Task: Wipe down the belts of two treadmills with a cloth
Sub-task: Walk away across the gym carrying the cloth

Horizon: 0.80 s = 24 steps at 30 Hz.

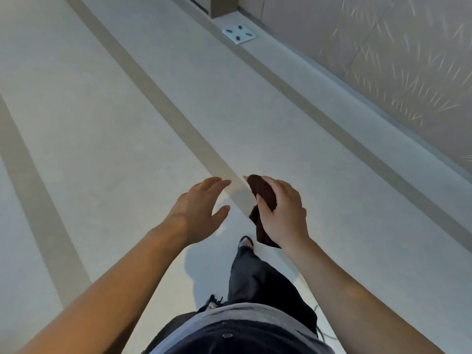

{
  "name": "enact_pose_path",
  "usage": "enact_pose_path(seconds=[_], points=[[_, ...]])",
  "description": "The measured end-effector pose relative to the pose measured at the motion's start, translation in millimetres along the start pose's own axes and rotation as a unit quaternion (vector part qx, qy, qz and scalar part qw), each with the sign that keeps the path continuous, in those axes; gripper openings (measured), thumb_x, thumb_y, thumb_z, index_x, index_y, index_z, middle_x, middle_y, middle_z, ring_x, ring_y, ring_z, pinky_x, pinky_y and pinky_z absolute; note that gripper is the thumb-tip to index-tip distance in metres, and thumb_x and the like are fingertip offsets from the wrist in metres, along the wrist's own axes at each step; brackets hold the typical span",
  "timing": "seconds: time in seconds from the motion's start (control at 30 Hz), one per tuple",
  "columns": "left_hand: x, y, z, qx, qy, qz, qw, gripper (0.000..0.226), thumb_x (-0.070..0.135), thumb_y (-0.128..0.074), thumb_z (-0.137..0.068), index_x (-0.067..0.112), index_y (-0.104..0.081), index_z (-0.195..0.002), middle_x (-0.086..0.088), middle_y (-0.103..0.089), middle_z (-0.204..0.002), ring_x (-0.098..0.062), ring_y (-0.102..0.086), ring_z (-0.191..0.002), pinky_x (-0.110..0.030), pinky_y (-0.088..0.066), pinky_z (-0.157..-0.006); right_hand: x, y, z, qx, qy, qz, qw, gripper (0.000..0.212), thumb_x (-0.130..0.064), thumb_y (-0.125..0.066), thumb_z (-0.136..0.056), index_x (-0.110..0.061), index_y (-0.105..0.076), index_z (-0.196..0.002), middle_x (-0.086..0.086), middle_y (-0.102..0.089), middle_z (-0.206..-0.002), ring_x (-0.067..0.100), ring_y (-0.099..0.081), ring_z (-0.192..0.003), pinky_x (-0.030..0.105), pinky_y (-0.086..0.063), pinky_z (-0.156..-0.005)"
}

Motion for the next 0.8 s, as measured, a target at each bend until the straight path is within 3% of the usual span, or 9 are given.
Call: enact_pose_path(seconds=[0.37, 0.5, 0.6, 0.7, 0.8], points=[[-164.4, 154.4, -207.3, 0.05, 0.151, -0.007, 0.987, 0.054, 0.042, -0.039, -0.096, 0.033, -0.021, -0.147, 0.011, -0.024, -0.153, -0.015, -0.03, -0.137, -0.036, -0.031, -0.109, -136.9, -89.1, -327.9, -0.106, 0.122, -0.028, 0.986, 0.038, -0.033, -0.052, -0.092, -0.036, -0.052, -0.13, -0.015, -0.053, -0.128, 0.013, -0.044, -0.126, 0.052, -0.042, -0.096], [-221.3, 215.7, -245.7, 0.088, 0.233, 0.035, 0.968, 0.054, 0.041, -0.042, -0.096, 0.031, -0.024, -0.146, 0.01, -0.03, -0.151, -0.019, -0.053, -0.115, -0.036, -0.039, -0.101, -211.1, -126.9, -415.6, -0.158, 0.171, -0.044, 0.971, 0.038, -0.032, -0.052, -0.091, -0.036, -0.053, -0.128, -0.014, -0.053, -0.127, 0.013, -0.045, -0.125, 0.052, -0.043, -0.096], [-274.2, 247.1, -265.2, 0.123, 0.301, 0.076, 0.942, 0.054, 0.04, -0.044, -0.095, 0.029, -0.028, -0.146, 0.007, -0.034, -0.149, -0.021, -0.058, -0.103, -0.034, -0.042, -0.095, -263.6, -159.9, -470.1, -0.191, 0.197, -0.05, 0.96, 0.037, -0.032, -0.053, -0.092, -0.037, -0.053, -0.128, -0.015, -0.053, -0.129, 0.013, -0.045, -0.126, 0.051, -0.041, -0.098], [-327.4, 278.4, -305.9, 0.141, 0.328, 0.088, 0.93, 0.055, 0.039, -0.045, -0.095, 0.027, -0.028, -0.146, 0.005, -0.034, -0.149, -0.021, -0.056, -0.109, -0.035, -0.041, -0.096, -310.0, -193.9, -529.2, -0.2, 0.216, -0.047, 0.954, 0.038, -0.032, -0.053, -0.092, -0.036, -0.053, -0.13, -0.015, -0.052, -0.13, 0.013, -0.044, -0.126, 0.05, -0.041, -0.098], [-376.8, 317.0, -374.1, 0.132, 0.299, 0.075, 0.942, 0.056, 0.041, -0.045, -0.095, 0.027, -0.027, -0.146, 0.006, -0.034, -0.149, -0.02, -0.051, -0.117, -0.038, -0.041, -0.099, -345.8, -222.6, -596.0, -0.189, 0.204, -0.053, 0.959, 0.038, -0.032, -0.053, -0.092, -0.036, -0.052, -0.13, -0.015, -0.052, -0.13, 0.013, -0.044, -0.126, 0.05, -0.041, -0.099]])
Point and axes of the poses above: each hand's wrist, its own z-axis away from the middle knuckle, its own y-axis out of the back of the hand, x = y × z, the point moved 7 cm from there along -z, towards the middle knuckle
